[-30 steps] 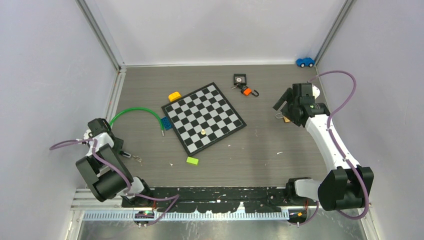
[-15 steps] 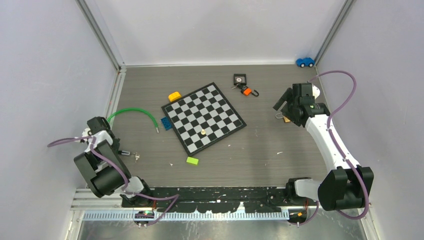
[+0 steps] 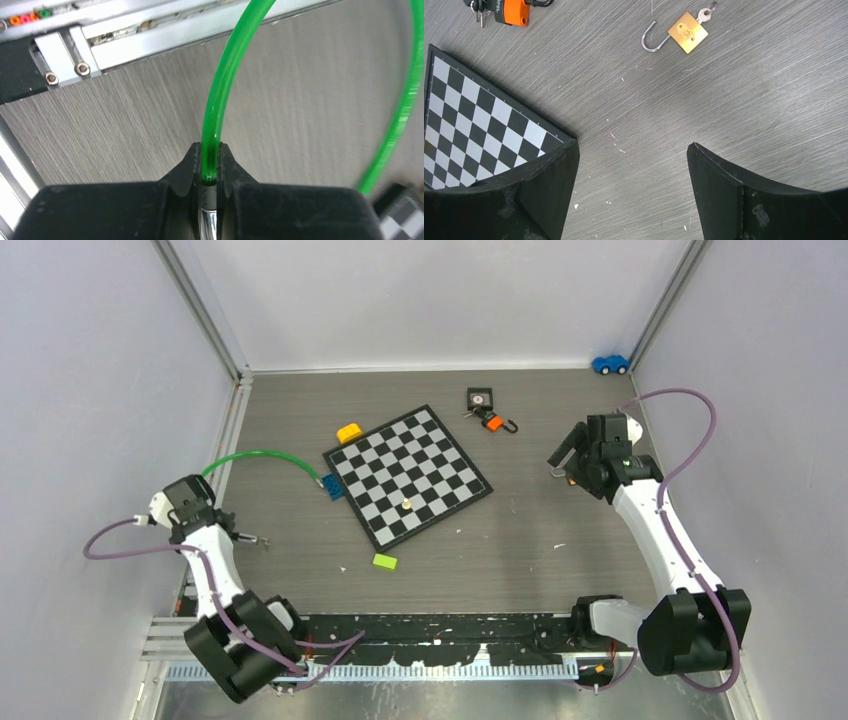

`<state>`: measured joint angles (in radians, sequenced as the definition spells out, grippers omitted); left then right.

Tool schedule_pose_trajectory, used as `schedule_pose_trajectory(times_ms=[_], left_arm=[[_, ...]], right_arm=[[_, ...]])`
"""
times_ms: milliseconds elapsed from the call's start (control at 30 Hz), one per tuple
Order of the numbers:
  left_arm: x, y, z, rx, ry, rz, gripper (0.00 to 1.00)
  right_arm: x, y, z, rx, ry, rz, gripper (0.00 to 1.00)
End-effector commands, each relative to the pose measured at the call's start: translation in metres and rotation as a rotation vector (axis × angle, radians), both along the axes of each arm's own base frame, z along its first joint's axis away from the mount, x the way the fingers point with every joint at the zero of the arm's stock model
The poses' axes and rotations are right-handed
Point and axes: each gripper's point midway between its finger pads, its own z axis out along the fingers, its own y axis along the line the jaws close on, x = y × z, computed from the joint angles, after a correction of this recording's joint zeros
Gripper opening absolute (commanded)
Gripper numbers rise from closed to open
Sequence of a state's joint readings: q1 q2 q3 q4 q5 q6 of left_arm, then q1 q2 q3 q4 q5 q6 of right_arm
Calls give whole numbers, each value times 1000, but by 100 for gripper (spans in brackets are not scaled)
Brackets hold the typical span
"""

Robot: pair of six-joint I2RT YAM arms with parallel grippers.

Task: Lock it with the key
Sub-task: Pick up the lock from the center of the board.

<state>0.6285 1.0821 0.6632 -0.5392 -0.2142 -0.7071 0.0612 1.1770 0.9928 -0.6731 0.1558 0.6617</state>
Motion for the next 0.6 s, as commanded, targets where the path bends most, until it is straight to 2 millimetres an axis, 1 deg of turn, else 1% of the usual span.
schedule_pose_trajectory(times_ms=[0,233,333,433,567], left_arm=[[17,0,61,56,-146,-36,0],[43,-18,118,103,-320,-234,0],[46,-22,144,153,-359,-300,0],[49,-28,166,185,-388,-359,0],[59,-41,187,207,-434,-456,0]], right_arm=[[0,-2,18,0,-72,-13,83],[-8,-4,25,-9,-95,-10,84],[-10,-3,27,-2,-103,-10,84],[-12,-2,28,7,-110,-9,84],[-13,-2,29,7,-116,-7,84]])
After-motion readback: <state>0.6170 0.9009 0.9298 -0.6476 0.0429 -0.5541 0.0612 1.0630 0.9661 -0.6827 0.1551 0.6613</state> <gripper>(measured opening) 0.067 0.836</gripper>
